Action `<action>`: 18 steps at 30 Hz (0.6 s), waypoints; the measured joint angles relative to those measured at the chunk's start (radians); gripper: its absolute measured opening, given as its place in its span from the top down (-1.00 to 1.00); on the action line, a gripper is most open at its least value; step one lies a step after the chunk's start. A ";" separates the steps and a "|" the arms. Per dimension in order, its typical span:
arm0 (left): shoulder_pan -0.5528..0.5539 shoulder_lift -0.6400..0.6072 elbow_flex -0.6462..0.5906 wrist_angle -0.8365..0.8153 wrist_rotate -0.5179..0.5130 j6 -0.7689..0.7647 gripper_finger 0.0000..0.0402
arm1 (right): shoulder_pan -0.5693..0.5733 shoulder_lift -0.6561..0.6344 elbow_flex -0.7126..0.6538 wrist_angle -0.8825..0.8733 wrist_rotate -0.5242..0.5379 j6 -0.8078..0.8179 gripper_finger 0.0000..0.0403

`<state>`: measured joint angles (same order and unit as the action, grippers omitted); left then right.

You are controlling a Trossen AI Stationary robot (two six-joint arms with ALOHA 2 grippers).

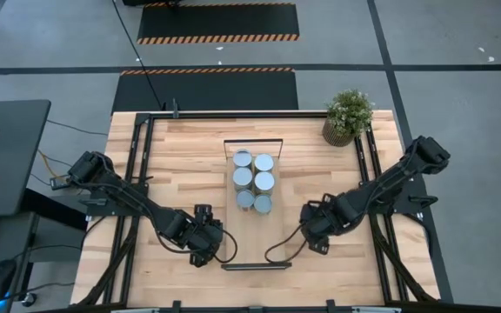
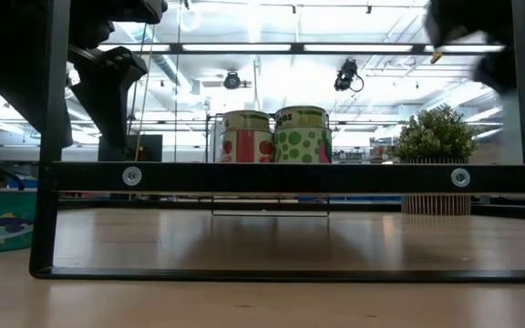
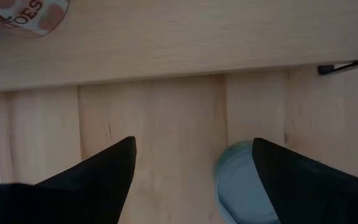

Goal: Pick and place cans onto a shelf
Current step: Put the canned mixed vegetables on the shelf

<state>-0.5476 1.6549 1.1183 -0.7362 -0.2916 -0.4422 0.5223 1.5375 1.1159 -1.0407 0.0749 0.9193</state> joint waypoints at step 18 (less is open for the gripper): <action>0.000 0.000 0.000 0.006 -0.019 -0.130 -0.62 | -0.143 0.160 0.336 0.019 0.005 -0.357 -0.52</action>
<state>-0.5475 1.6550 1.1183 -0.7302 -0.3103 -0.5725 0.3792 1.6980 1.4523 -1.0222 0.0799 0.5627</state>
